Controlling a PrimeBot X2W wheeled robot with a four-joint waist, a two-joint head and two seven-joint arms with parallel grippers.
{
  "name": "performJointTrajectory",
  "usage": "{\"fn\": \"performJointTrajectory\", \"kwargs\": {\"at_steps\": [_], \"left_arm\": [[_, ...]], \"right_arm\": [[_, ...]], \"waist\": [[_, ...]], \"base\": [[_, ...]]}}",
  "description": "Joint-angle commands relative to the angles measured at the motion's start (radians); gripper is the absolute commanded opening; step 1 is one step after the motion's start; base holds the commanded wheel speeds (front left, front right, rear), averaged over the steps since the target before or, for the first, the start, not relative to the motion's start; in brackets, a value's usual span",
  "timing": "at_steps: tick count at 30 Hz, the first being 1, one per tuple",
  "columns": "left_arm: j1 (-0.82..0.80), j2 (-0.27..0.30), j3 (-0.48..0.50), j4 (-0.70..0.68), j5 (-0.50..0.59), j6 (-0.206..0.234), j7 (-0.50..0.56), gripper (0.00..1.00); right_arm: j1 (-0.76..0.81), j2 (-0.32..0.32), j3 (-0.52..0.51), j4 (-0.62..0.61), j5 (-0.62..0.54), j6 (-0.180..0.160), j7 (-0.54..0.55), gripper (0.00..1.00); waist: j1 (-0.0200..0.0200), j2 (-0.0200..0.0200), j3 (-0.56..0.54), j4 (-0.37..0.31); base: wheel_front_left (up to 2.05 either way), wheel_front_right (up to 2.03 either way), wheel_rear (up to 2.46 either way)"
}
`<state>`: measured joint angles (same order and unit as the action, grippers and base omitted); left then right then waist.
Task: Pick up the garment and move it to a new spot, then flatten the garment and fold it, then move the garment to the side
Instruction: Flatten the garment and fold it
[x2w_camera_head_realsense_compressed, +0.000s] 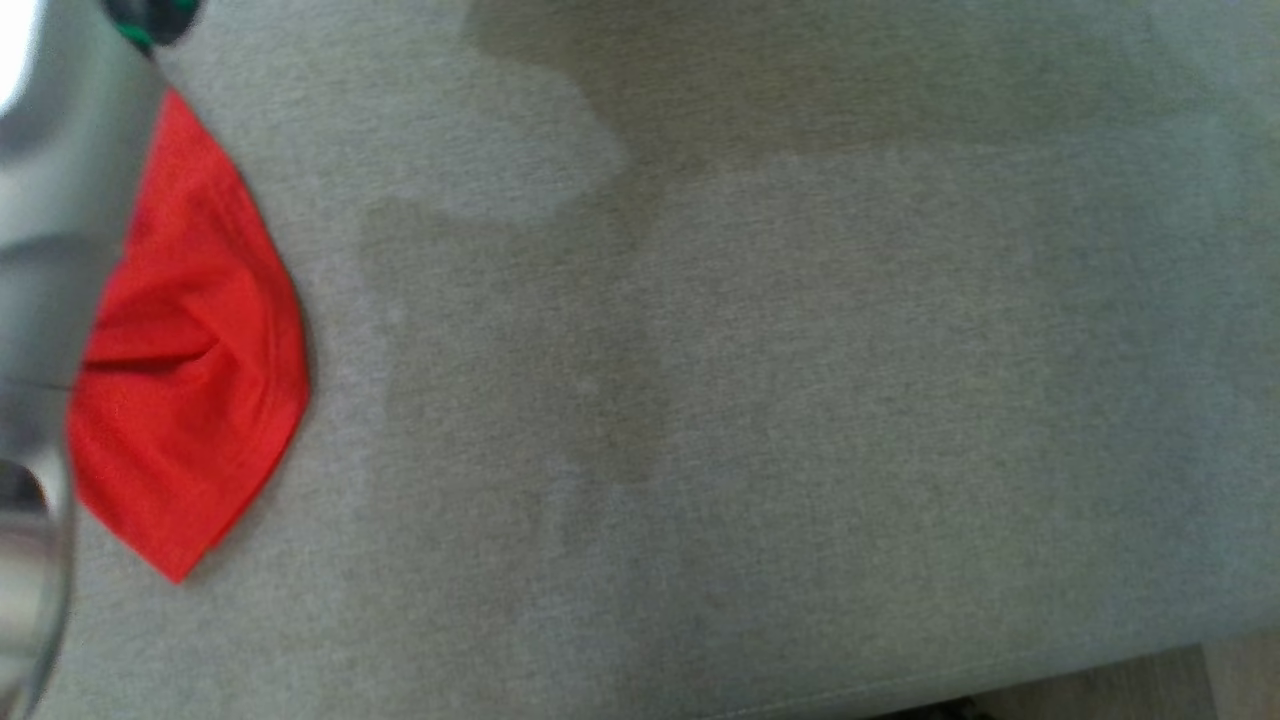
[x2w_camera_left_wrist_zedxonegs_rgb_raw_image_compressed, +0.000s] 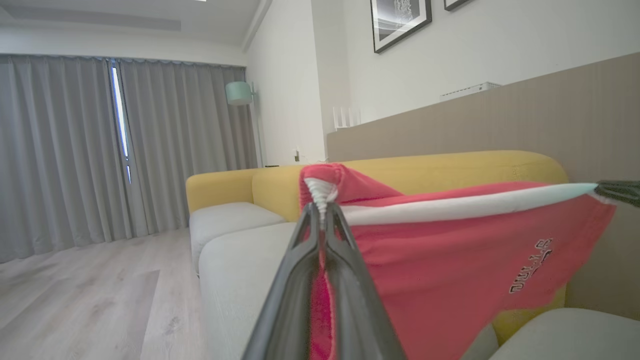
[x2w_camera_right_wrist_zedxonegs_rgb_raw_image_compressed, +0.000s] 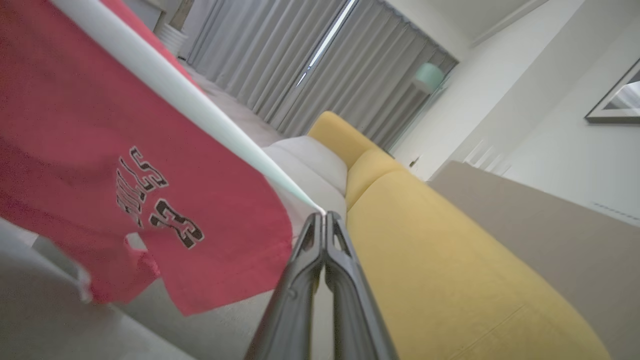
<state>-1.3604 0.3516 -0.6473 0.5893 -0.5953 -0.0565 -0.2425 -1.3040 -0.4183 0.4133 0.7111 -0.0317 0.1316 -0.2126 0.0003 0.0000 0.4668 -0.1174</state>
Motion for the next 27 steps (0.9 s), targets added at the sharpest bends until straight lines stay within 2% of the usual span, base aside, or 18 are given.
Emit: {"fn": "performJointTrajectory", "kwargs": {"at_steps": [1,7,13,18,19,27], "left_arm": [[-0.012,0.026,0.034,-0.001,0.010,-0.009,-0.014,0.00],[0.147,-0.006,0.014,0.007,0.034,-0.038,-0.019,0.00],[0.383,0.001,-0.010,-0.070,0.051,-0.055,-0.019,0.00],[0.561,0.029,-0.032,-0.142,0.067,-0.047,-0.019,0.00],[0.561,0.029,-0.032,-0.142,0.067,-0.047,-0.019,0.00],[0.744,0.064,-0.097,-0.230,0.096,-0.020,-0.015,0.00]], "right_arm": [[0.040,-0.006,-0.001,0.015,-0.004,-0.001,-0.014,0.00],[0.160,-0.036,0.101,0.117,0.023,-0.001,-0.037,0.00],[0.274,-0.101,0.311,0.163,0.158,-0.001,-0.023,0.00],[0.355,-0.201,0.531,0.085,0.346,-0.001,0.040,0.00],[0.355,-0.201,0.531,0.085,0.346,-0.001,0.040,0.00],[0.410,-0.407,0.777,-0.124,0.613,-0.001,0.162,0.00]], "waist": [[-0.0003,0.0000,0.006,0.012],[-0.0003,0.0000,-0.010,0.035],[-0.0003,0.0000,-0.071,0.046],[-0.0003,0.0000,-0.130,0.054],[-0.0003,0.0000,-0.130,0.054],[-0.0003,0.0000,-0.216,0.063]], "base": [[0.00,0.00,0.00],[0.00,0.00,0.00],[0.00,0.00,0.00],[0.00,0.00,0.00],[0.00,0.00,0.00],[0.00,0.00,0.00]]}}
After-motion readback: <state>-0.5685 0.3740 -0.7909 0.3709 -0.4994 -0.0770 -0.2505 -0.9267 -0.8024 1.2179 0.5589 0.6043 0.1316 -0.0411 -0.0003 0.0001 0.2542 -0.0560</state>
